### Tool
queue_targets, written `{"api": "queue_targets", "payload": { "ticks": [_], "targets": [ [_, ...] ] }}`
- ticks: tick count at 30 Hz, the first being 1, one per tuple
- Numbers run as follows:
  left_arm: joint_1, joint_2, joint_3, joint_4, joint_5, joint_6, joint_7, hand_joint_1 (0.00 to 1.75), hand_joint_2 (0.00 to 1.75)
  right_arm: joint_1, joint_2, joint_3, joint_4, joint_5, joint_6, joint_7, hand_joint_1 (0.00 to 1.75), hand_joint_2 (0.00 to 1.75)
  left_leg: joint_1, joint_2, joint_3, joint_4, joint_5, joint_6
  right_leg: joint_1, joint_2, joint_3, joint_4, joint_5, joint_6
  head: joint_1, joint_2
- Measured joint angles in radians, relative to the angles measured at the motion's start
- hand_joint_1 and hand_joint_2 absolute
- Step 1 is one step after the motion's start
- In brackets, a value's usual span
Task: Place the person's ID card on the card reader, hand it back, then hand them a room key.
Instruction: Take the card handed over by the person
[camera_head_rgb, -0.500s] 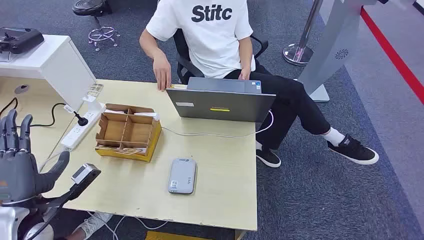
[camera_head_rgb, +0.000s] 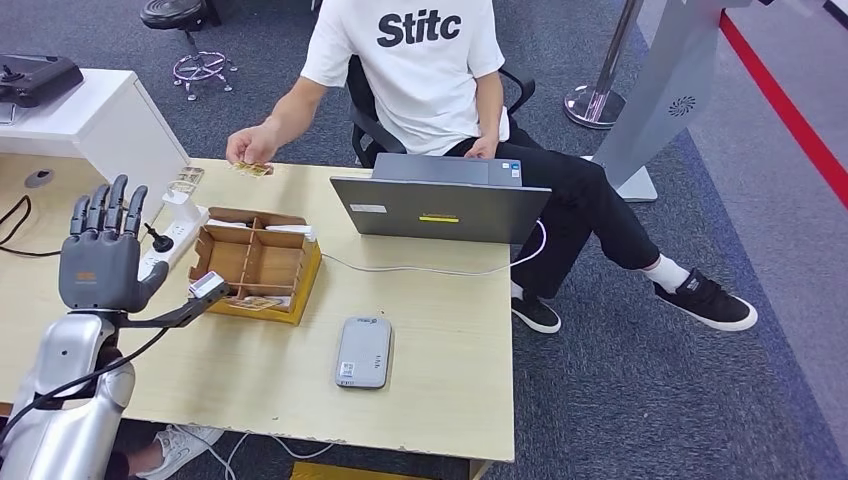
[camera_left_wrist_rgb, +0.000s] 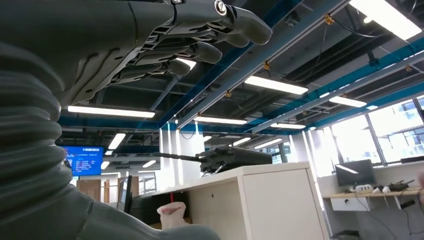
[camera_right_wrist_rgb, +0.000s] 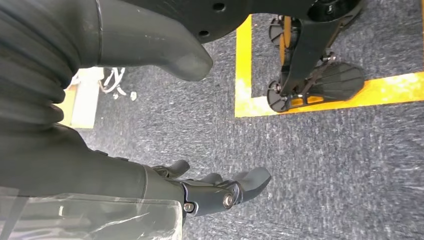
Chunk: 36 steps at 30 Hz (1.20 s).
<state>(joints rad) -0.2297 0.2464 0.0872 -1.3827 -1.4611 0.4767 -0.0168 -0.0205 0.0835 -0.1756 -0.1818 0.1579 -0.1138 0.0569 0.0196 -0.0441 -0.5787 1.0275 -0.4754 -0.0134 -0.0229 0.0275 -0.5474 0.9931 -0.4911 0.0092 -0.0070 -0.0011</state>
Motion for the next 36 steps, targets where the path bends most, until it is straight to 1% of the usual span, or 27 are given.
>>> {"api": "queue_targets", "payload": {
  "ticks": [5,11,12,15,16,21,30,36],
  "targets": [
    [-0.038,-0.002,-0.032,0.055,-0.032,0.032,0.015,0.00,1.75,0.001,-0.001,-0.001,0.002,0.013,-0.005,0.060,0.00,1.75,0.000,0.000,-0.001,0.000,0.000,0.000,0.000,0.000,0.000,0.000,0.000,0.000,0.000,0.000],
    [-0.034,-0.021,-0.076,0.055,-0.042,0.098,0.023,0.00,1.75,-0.001,-0.001,0.022,0.004,0.085,-0.004,0.067,0.00,1.75,0.000,0.001,-0.001,0.000,0.000,0.000,0.000,0.000,0.000,0.000,0.000,0.000,0.000,0.000],
    [-0.028,-0.024,-0.082,0.050,-0.041,0.105,0.023,0.05,1.75,-0.001,0.000,0.029,0.004,0.096,-0.004,0.064,0.00,1.75,0.000,0.001,-0.001,0.000,0.000,0.000,0.000,0.000,0.000,0.000,0.000,0.000,0.000,0.000],
    [-0.008,-0.033,-0.094,0.036,-0.036,0.127,0.023,1.36,1.75,-0.003,0.001,0.049,0.004,0.121,-0.002,0.043,0.00,1.75,0.000,0.001,-0.001,0.000,0.000,0.000,0.000,0.000,0.000,0.000,0.000,0.000,0.000,0.000],
    [-0.002,-0.036,-0.096,0.032,-0.031,0.134,0.023,1.75,1.75,-0.003,0.002,0.055,0.004,0.127,0.000,0.036,0.00,1.75,0.000,0.001,-0.001,0.000,0.000,0.000,0.000,0.000,0.000,0.000,0.000,0.000,0.000,0.000],
    [0.009,-0.044,-0.097,0.019,-0.001,0.154,0.014,1.75,1.75,-0.004,0.005,0.076,0.004,0.143,-0.002,0.029,0.00,1.75,0.000,0.000,-0.001,0.000,0.000,0.000,0.000,0.000,-0.001,0.000,0.000,-0.001,0.000,0.000],
    [0.003,-0.060,-0.097,0.018,0.019,0.176,0.002,1.75,1.75,-0.002,0.005,0.080,0.005,0.132,-0.021,0.071,0.00,1.75,0.000,0.000,-0.001,0.000,0.001,0.000,0.000,-0.001,0.000,0.000,0.001,0.000,0.000,0.000],
    [-0.011,-0.080,-0.097,0.018,0.023,0.183,-0.004,1.75,1.75,-0.001,0.005,0.079,0.005,0.128,-0.023,0.086,0.00,1.75,0.000,0.000,-0.001,0.000,0.001,0.000,0.000,0.000,-0.001,0.000,0.001,0.000,0.000,0.000]
  ]
}}
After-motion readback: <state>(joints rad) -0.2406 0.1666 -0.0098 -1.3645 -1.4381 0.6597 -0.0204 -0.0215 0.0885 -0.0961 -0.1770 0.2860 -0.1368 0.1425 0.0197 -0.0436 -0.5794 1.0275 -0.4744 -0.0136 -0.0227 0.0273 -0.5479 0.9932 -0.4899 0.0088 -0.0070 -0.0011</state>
